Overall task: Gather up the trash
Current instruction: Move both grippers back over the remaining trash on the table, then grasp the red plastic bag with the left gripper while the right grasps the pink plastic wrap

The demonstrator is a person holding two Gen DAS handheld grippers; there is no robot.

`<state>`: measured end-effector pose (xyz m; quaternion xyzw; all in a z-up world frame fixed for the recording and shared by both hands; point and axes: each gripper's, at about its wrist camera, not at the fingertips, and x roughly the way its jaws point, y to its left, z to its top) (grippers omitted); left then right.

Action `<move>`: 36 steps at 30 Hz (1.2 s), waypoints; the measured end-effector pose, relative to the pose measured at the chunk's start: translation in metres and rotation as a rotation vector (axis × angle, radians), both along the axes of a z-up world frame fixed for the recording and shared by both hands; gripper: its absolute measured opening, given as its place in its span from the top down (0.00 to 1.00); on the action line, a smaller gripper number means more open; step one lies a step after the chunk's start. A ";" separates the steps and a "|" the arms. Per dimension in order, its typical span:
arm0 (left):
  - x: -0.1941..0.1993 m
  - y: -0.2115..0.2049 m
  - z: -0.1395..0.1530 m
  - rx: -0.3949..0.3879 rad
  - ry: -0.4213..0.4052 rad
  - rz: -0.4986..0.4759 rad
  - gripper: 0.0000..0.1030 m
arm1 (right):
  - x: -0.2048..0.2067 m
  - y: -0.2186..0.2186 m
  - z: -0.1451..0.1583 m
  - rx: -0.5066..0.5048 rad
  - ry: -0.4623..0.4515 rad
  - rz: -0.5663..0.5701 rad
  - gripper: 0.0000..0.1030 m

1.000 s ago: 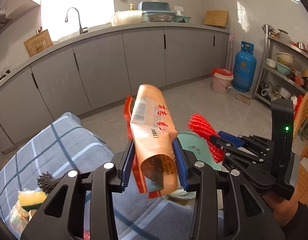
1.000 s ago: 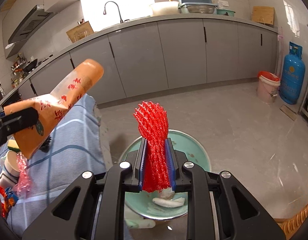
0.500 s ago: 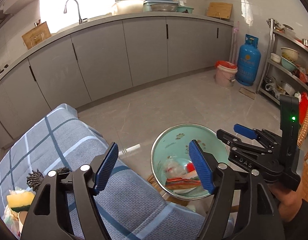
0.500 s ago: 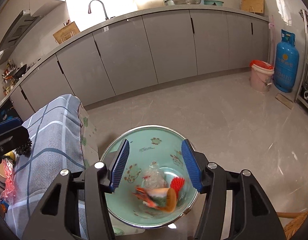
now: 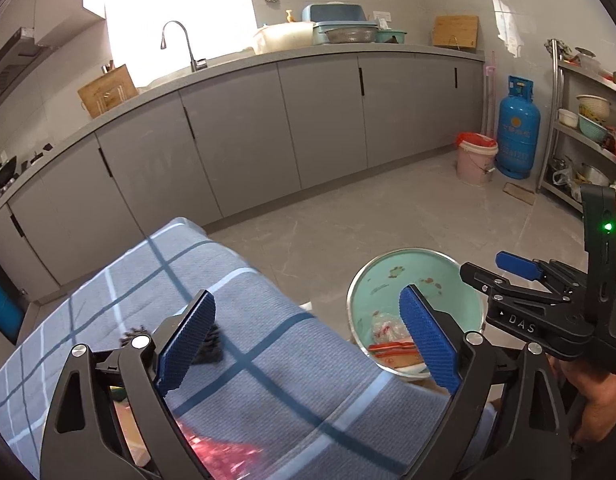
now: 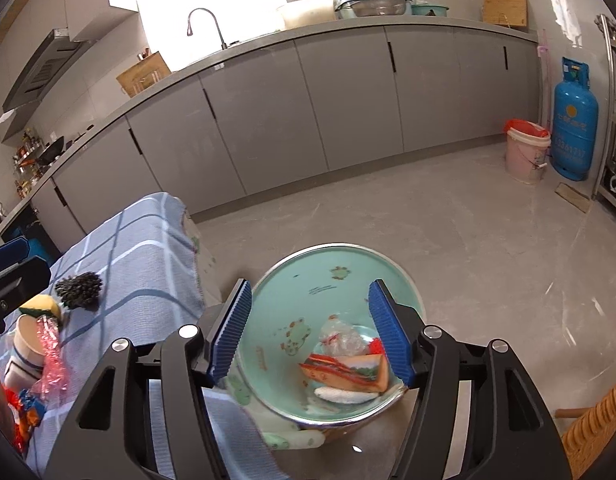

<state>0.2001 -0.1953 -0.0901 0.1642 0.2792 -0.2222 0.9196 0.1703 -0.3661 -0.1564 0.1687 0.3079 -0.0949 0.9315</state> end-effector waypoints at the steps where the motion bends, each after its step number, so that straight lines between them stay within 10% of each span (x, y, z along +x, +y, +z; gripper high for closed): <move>1: -0.003 0.007 0.002 0.002 -0.003 0.009 0.10 | -0.001 0.006 0.001 0.002 -0.002 0.010 0.39; 22: -0.054 0.211 0.000 -0.004 0.011 0.352 0.09 | -0.005 0.175 0.025 -0.064 -0.007 0.307 0.32; 36: -0.073 0.254 -0.036 -0.024 0.127 0.410 0.09 | -0.015 0.219 0.024 -0.095 -0.005 0.390 0.29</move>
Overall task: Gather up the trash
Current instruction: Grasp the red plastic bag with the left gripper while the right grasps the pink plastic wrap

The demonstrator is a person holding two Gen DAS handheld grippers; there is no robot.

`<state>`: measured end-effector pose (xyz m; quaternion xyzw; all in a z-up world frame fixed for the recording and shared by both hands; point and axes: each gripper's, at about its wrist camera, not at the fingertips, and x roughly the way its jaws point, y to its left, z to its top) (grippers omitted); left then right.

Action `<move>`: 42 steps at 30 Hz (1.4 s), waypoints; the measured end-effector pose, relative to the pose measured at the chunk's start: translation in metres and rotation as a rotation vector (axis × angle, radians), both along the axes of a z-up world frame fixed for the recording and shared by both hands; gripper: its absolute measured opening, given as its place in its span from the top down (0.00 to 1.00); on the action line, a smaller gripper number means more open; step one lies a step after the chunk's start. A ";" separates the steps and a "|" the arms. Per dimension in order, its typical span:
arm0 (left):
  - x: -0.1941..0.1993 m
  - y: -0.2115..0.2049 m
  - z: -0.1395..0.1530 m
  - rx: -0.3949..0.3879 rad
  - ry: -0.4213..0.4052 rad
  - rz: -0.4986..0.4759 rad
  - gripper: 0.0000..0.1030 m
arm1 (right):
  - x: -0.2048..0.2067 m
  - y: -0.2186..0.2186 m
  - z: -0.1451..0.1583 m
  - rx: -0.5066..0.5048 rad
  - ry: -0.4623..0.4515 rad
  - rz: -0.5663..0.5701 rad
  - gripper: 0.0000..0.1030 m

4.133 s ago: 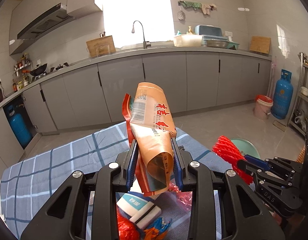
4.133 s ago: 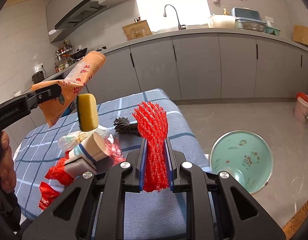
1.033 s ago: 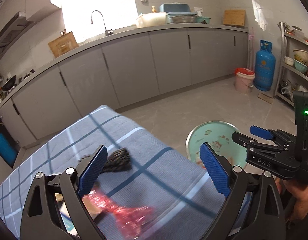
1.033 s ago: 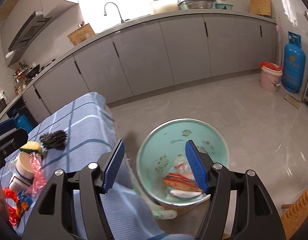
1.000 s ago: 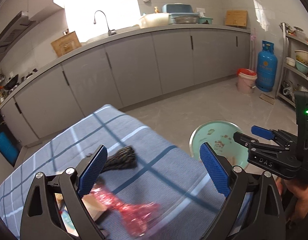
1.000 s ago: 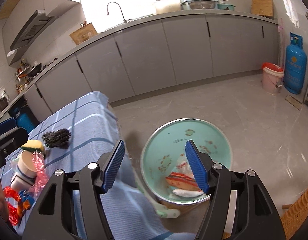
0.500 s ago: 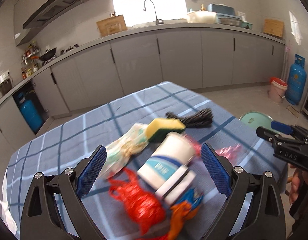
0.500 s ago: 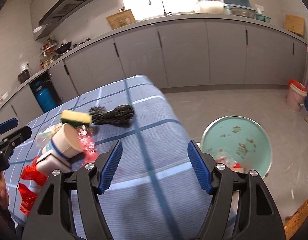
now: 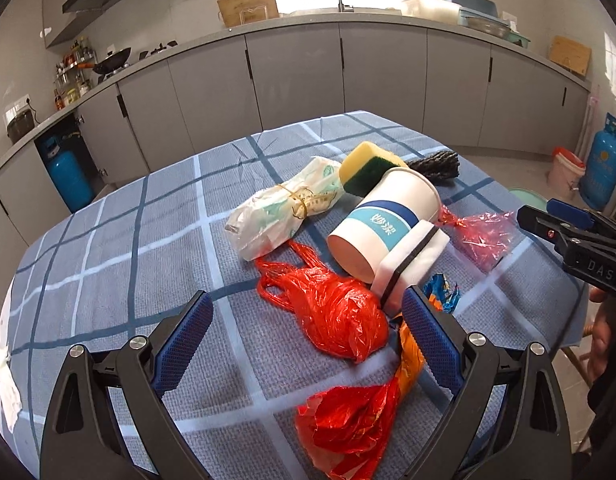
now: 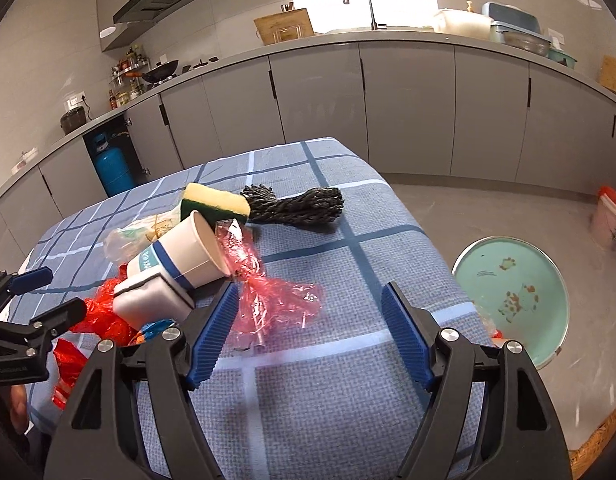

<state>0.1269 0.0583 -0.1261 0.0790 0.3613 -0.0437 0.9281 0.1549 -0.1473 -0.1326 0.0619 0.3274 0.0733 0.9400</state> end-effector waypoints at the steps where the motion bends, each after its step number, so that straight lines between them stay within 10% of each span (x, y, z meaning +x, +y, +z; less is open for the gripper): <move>1: 0.001 0.001 -0.002 -0.001 0.005 0.003 0.09 | 0.000 0.001 0.000 0.000 0.000 0.001 0.29; 8: 0.013 0.006 -0.017 -0.045 0.067 0.011 0.11 | 0.002 0.001 -0.005 0.005 0.015 0.008 0.28; 17: 0.018 0.009 -0.023 -0.137 0.133 -0.041 0.86 | 0.006 0.005 -0.009 0.004 0.026 0.018 0.28; 35: -0.014 0.041 0.043 -0.098 -0.071 0.038 0.91 | 0.032 0.022 -0.026 -0.019 0.081 0.074 0.30; 42: -0.016 0.042 0.051 -0.075 -0.106 0.049 0.91 | 0.032 0.027 -0.033 -0.015 0.116 0.130 0.77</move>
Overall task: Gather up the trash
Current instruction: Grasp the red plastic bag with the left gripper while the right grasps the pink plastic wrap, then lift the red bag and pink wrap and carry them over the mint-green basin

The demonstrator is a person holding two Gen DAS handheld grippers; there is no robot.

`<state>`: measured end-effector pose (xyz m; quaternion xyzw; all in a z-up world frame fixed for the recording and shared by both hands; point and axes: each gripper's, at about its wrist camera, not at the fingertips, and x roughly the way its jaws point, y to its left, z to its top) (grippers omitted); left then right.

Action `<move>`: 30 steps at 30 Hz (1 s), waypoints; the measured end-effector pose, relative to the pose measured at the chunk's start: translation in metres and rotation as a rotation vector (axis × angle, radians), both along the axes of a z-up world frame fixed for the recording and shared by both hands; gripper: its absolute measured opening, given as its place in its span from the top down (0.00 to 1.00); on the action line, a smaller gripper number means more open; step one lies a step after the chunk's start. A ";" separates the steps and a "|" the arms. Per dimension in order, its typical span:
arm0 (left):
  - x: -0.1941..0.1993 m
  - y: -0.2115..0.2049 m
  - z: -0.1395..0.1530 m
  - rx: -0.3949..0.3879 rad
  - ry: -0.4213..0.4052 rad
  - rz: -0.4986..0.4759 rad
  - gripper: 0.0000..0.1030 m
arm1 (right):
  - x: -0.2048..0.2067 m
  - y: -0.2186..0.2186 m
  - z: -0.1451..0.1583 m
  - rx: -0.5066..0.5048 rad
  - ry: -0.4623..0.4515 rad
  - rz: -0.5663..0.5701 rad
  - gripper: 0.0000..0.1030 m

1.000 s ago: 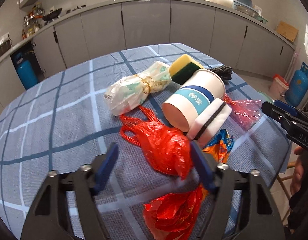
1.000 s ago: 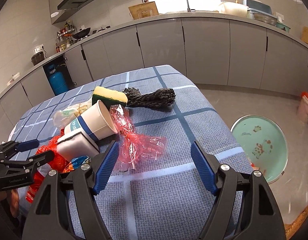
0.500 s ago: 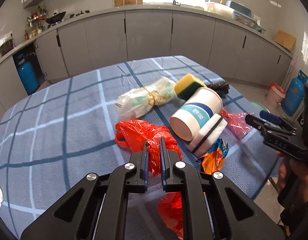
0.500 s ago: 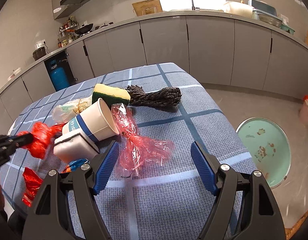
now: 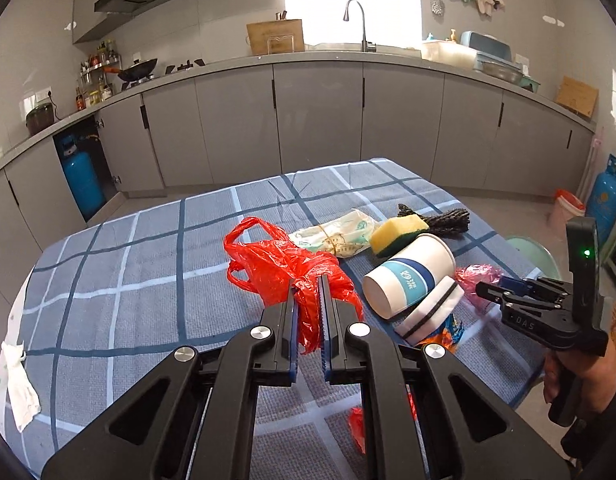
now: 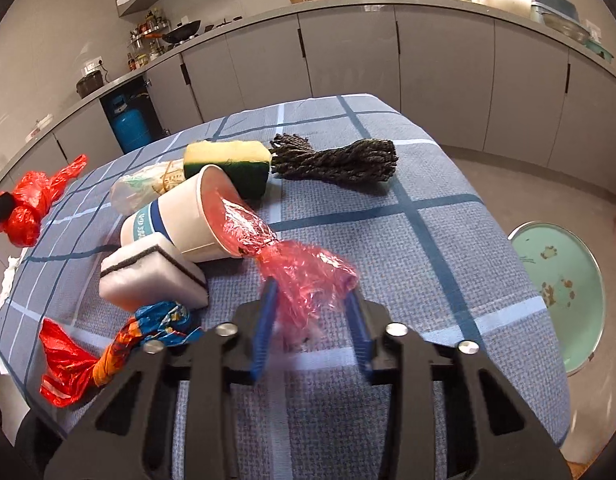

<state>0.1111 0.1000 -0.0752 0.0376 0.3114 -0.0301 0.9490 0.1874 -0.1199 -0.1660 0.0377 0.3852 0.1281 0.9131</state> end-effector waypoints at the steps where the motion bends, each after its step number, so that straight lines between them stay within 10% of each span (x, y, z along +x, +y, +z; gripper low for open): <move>1: 0.000 0.000 0.000 0.000 0.001 -0.001 0.91 | -0.002 0.001 0.000 0.003 -0.007 0.003 0.79; 30: 0.017 -0.091 0.043 0.049 -0.188 -0.192 0.91 | -0.029 -0.062 0.073 0.036 -0.230 -0.165 0.86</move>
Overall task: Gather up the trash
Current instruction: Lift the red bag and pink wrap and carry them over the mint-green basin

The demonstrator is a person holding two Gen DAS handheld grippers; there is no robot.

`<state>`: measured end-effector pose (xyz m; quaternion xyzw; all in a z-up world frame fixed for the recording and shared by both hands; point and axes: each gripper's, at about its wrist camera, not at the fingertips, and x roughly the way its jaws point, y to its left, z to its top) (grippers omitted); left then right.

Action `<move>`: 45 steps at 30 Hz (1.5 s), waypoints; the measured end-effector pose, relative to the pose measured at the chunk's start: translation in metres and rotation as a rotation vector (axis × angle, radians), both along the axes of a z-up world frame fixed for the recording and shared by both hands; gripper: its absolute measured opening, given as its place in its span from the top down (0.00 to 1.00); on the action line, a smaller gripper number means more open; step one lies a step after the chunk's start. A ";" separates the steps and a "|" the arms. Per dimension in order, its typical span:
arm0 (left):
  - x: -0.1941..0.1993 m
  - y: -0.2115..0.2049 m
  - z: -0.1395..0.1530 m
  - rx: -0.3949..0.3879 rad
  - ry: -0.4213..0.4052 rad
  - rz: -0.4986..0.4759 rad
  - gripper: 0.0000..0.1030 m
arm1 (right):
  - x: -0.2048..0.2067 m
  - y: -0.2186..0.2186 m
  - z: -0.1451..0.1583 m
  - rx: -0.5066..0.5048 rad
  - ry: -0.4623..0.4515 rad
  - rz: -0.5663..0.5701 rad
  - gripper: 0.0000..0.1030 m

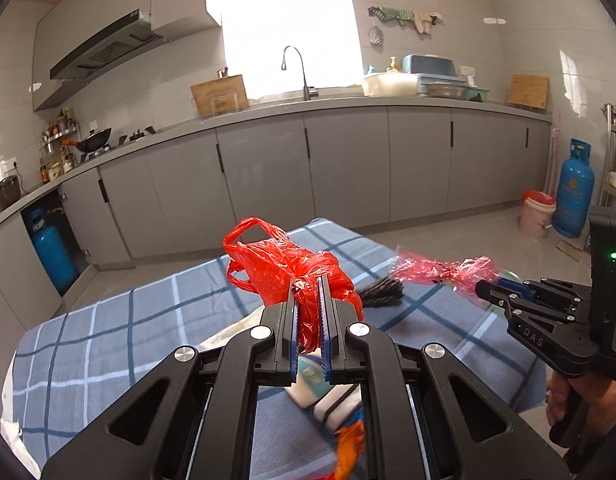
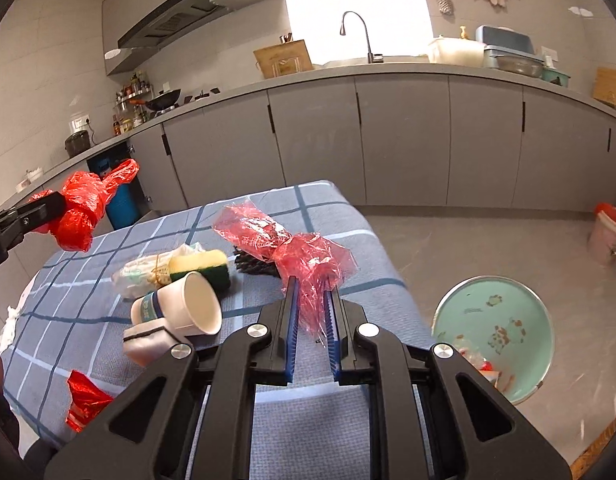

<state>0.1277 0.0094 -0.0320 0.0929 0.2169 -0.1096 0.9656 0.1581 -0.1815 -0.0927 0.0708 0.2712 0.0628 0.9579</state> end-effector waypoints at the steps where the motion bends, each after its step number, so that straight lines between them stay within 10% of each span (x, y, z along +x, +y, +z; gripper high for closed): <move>1: 0.001 -0.003 0.001 0.001 -0.003 -0.007 0.91 | 0.000 -0.002 0.001 0.001 -0.003 -0.007 0.86; 45: 0.050 -0.191 -0.021 0.071 0.052 -0.307 0.91 | -0.006 -0.156 -0.019 0.058 -0.015 -0.309 0.86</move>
